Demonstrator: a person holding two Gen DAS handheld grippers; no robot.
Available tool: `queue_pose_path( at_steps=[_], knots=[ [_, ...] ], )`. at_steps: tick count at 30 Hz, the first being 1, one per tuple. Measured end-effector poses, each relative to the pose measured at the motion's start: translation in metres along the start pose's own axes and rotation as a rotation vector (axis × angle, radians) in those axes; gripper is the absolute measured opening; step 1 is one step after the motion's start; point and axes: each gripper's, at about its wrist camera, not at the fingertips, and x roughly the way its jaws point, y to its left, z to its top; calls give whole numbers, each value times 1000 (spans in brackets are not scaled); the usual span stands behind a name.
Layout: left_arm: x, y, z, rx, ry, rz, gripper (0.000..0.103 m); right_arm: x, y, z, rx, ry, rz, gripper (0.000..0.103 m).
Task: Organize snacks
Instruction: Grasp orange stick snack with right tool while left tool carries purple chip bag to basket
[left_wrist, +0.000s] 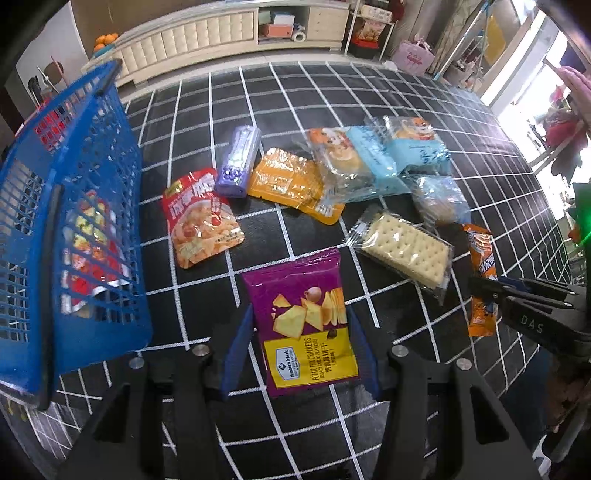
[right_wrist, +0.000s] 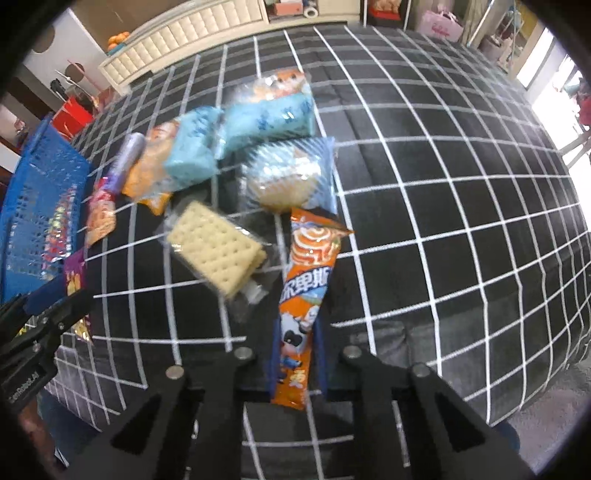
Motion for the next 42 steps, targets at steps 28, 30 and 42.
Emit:
queue_pose_path(
  at_steps=[28, 30, 42],
  knots=[
    [-178, 140, -15, -135, -261, 70, 49, -114, 191, 40, -318, -243, 168, 20],
    [-177, 151, -11, -144, -260, 76, 49, -110, 199, 43, -321, -233, 176, 20],
    [-95, 178, 23, -108, -131, 92, 49, -62, 228, 63, -355, -148, 144, 20]
  ],
)
